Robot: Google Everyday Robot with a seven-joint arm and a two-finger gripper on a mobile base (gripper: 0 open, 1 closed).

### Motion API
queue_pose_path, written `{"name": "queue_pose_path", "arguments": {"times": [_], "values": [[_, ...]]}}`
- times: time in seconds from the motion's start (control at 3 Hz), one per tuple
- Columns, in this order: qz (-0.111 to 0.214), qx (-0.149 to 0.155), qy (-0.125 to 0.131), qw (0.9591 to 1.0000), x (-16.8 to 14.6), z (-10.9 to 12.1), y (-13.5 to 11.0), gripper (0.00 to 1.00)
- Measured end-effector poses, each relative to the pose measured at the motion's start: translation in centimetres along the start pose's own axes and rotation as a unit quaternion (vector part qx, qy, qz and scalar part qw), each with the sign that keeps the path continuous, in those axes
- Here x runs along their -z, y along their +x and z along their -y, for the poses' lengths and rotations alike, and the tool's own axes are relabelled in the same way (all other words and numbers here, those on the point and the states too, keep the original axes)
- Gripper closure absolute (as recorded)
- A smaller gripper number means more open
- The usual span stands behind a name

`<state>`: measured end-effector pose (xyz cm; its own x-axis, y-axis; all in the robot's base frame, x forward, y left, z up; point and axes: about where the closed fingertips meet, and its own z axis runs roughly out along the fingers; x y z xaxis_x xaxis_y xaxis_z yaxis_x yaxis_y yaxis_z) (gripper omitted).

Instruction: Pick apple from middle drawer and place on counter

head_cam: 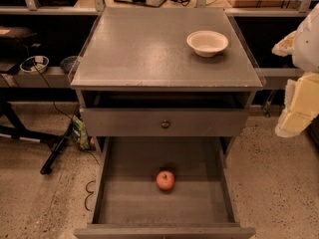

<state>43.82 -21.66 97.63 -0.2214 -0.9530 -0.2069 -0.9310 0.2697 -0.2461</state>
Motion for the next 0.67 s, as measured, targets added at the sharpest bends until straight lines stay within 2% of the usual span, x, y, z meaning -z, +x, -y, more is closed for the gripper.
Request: {"name": "queue_pose_path", "arguments": {"times": [0.33,0.67], "values": [[0.000,0.000,0.000,1.0000,0.00,0.00,0.00,0.00],[0.068,0.003,0.009,0.9976,0.20,0.20,0.09,0.00]]}}
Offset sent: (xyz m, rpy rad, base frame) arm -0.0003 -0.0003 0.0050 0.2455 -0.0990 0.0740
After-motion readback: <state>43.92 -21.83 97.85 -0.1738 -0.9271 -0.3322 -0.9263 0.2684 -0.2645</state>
